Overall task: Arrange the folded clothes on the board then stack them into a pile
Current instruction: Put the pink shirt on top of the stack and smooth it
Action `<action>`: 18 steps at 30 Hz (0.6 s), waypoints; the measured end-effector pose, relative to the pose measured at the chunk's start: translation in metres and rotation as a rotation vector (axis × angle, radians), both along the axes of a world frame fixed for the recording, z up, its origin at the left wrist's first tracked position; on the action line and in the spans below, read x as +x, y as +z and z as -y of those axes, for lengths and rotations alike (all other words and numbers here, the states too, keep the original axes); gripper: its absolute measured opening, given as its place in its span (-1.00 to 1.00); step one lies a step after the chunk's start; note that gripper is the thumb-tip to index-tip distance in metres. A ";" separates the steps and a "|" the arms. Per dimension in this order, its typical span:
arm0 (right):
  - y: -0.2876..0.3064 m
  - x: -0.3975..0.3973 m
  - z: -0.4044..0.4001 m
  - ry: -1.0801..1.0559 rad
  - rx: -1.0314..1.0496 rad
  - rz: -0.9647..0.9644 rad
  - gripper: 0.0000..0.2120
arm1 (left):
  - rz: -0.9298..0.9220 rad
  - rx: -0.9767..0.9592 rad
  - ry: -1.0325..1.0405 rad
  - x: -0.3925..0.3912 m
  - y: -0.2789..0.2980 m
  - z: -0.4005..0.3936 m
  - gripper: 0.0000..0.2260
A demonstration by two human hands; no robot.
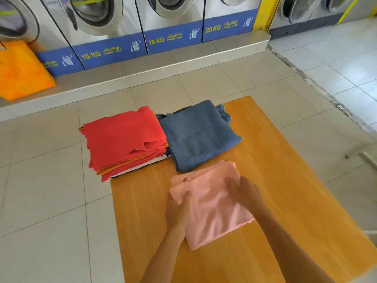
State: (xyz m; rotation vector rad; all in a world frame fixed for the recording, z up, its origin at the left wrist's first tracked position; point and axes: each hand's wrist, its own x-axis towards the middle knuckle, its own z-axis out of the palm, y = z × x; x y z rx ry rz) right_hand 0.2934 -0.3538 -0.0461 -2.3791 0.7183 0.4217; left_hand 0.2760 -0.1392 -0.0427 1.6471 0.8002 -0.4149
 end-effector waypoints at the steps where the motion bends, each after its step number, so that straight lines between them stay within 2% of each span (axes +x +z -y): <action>1: 0.002 -0.002 -0.004 -0.003 -0.005 0.017 -0.58 | -0.002 -0.011 0.012 -0.004 0.001 -0.004 -0.62; 5: 0.011 -0.002 -0.022 0.031 0.049 0.036 -0.62 | -0.075 -0.066 0.060 -0.017 0.004 -0.023 -0.58; 10: 0.020 0.000 -0.045 0.031 0.221 -0.077 -0.47 | -0.106 -0.033 0.100 -0.029 0.006 -0.035 -0.52; 13: 0.025 -0.001 -0.054 0.143 0.188 0.010 -0.61 | -0.050 0.003 0.067 -0.032 0.006 -0.042 -0.60; 18: 0.061 0.005 -0.070 0.162 0.337 0.159 -0.75 | 0.193 0.125 0.007 -0.019 0.026 -0.078 -0.65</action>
